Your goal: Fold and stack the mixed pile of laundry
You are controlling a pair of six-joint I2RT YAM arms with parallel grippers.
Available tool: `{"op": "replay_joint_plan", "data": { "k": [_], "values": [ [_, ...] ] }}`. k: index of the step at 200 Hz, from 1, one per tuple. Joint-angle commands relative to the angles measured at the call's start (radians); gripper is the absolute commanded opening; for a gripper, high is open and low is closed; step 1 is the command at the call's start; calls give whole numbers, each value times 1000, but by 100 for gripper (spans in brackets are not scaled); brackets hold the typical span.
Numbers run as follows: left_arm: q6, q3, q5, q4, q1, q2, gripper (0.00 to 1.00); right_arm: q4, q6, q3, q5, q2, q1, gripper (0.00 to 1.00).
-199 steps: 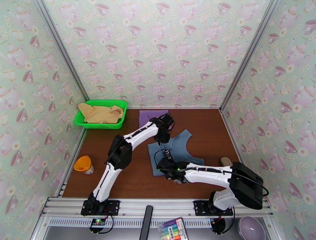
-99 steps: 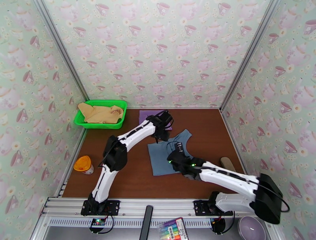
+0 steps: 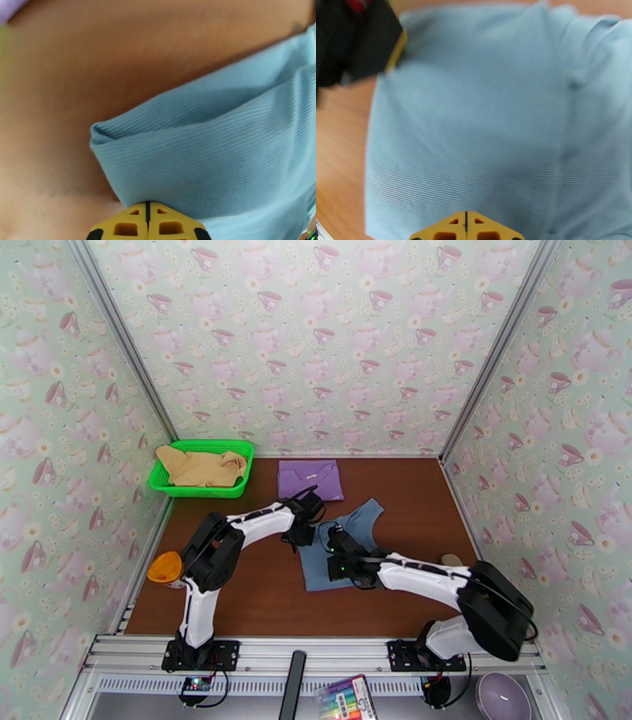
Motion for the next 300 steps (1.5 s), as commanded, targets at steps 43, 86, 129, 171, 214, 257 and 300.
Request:
{"op": "replay_joint_plan", "data": {
  "k": [43, 86, 129, 171, 214, 257, 300],
  "values": [
    [101, 215, 85, 74, 40, 227, 1, 288, 152, 4, -212, 237, 46, 0],
    [188, 393, 152, 59, 55, 329, 0, 242, 144, 205, -202, 370, 73, 0],
    [235, 398, 109, 117, 55, 194, 18, -14, -8, 336, -59, 256, 41, 0],
    [210, 223, -74, 94, 43, -122, 47, -203, -125, 326, 38, 50, -31, 4],
    [45, -86, -68, 88, 41, -292, 25, -200, -233, 337, -88, 83, -219, 0],
    [-75, -304, 12, 272, 35, -279, 18, -146, -260, 394, -137, 243, -324, 0],
    [-101, -332, 52, 332, 33, -204, 18, -56, -192, 321, -178, 322, -338, 0]
  ]
}}
